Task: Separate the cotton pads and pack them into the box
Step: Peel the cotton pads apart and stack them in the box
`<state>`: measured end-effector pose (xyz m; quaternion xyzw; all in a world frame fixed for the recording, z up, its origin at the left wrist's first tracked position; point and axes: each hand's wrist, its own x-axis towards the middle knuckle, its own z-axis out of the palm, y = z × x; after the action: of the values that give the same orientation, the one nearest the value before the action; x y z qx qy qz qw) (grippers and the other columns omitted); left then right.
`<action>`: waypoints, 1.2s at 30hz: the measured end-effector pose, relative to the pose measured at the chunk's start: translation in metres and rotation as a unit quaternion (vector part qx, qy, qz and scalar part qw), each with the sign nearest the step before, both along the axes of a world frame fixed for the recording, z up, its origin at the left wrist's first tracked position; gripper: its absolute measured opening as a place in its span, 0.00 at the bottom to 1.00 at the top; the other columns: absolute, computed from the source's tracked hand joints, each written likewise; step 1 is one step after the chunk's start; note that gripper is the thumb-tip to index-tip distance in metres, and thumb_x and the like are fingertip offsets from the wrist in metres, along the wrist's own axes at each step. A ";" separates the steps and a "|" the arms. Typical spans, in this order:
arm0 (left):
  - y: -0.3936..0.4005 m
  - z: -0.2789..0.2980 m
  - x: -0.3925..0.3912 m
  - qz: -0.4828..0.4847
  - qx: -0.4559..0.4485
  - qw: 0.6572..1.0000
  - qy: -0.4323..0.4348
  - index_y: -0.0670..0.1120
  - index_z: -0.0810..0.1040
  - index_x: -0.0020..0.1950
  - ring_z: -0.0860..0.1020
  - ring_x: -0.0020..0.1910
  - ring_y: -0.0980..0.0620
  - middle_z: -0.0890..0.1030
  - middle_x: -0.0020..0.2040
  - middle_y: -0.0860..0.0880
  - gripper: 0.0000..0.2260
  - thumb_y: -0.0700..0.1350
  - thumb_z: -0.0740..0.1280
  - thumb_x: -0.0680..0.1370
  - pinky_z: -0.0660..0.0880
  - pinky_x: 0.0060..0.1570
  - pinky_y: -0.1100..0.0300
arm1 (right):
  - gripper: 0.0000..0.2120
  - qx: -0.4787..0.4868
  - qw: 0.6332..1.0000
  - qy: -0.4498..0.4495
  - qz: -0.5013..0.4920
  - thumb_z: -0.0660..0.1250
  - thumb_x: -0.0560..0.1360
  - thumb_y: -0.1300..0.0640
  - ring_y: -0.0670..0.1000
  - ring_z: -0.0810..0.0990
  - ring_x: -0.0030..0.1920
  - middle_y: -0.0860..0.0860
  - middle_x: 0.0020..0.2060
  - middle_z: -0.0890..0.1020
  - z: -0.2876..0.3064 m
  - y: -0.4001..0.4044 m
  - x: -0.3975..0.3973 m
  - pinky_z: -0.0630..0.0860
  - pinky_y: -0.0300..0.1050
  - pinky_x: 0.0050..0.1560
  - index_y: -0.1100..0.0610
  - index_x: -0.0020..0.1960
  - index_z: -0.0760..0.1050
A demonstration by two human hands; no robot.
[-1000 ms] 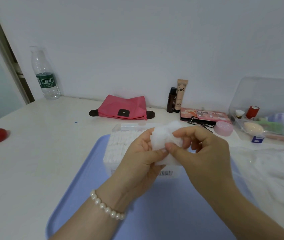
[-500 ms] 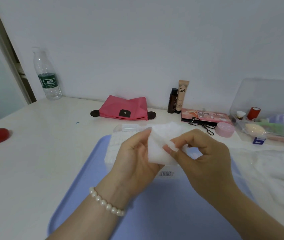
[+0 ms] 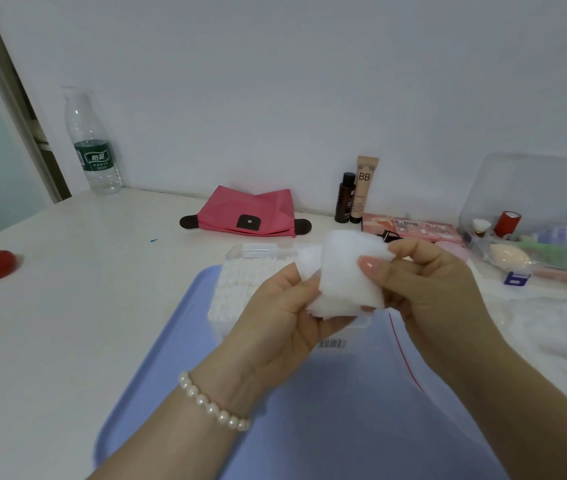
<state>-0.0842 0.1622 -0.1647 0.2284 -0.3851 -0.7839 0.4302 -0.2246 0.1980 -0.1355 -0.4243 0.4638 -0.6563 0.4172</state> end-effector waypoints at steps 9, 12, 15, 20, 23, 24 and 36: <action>0.002 0.000 -0.001 -0.022 0.000 0.999 -0.026 0.37 0.73 0.64 0.79 0.56 0.38 0.79 0.58 0.37 0.15 0.39 0.57 0.80 0.77 0.56 0.45 | 0.11 -0.024 0.983 0.161 -0.086 0.75 0.64 0.66 0.43 0.77 0.27 0.48 0.25 0.79 -0.004 0.001 0.007 0.77 0.37 0.30 0.55 0.33 0.75; 0.001 0.000 0.000 -0.020 0.007 0.999 -0.024 0.37 0.73 0.64 0.80 0.55 0.40 0.80 0.57 0.38 0.15 0.42 0.56 0.80 0.77 0.55 0.45 | 0.11 -0.027 0.982 0.169 -0.085 0.75 0.64 0.67 0.44 0.77 0.28 0.49 0.27 0.80 -0.003 0.001 0.007 0.77 0.38 0.32 0.55 0.33 0.75; 0.002 0.002 -0.001 -0.033 0.000 0.999 -0.042 0.40 0.75 0.62 0.80 0.56 0.42 0.81 0.57 0.41 0.20 0.52 0.56 0.79 0.78 0.55 0.47 | 0.11 -0.027 0.974 0.195 -0.115 0.76 0.64 0.64 0.47 0.77 0.31 0.50 0.30 0.80 -0.006 0.001 0.007 0.78 0.41 0.35 0.53 0.33 0.75; 0.004 -0.002 -0.002 -0.034 -0.068 0.994 -0.073 0.39 0.75 0.61 0.81 0.54 0.44 0.81 0.57 0.41 0.18 0.43 0.69 0.73 0.79 0.51 0.53 | 0.15 -0.012 0.956 0.255 -0.145 0.78 0.62 0.61 0.43 0.71 0.32 0.45 0.35 0.77 -0.012 -0.001 0.005 0.71 0.31 0.32 0.49 0.42 0.75; 0.004 -0.002 0.001 -0.046 -0.084 0.992 -0.088 0.42 0.76 0.58 0.82 0.47 0.47 0.83 0.50 0.43 0.15 0.31 0.66 0.73 0.80 0.44 0.56 | 0.21 0.088 0.991 0.100 0.029 0.76 0.62 0.59 0.46 0.80 0.40 0.51 0.46 0.81 -0.008 -0.006 -0.004 0.78 0.34 0.37 0.55 0.53 0.76; 0.004 -0.003 0.002 -0.061 -0.088 0.991 -0.082 0.42 0.76 0.59 0.82 0.46 0.47 0.82 0.49 0.43 0.17 0.31 0.67 0.72 0.80 0.44 0.55 | 0.22 0.114 0.986 0.073 0.101 0.75 0.61 0.58 0.48 0.82 0.42 0.53 0.48 0.83 -0.008 -0.008 -0.008 0.79 0.37 0.40 0.56 0.55 0.77; 0.014 0.006 -0.004 -0.135 -0.139 0.970 -0.146 0.44 0.78 0.50 0.80 0.35 0.54 0.81 0.37 0.50 0.12 0.39 0.70 0.67 0.75 0.29 0.63 | 0.23 -0.008 0.975 0.194 0.106 0.64 0.68 0.37 0.43 0.81 0.38 0.52 0.39 0.83 -0.006 0.000 0.006 0.78 0.40 0.37 0.56 0.42 0.80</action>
<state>-0.0885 0.1759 -0.1583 0.2243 -0.5764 -0.7316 0.2867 -0.2183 0.1977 -0.1416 -0.5939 0.4829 -0.5169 0.3833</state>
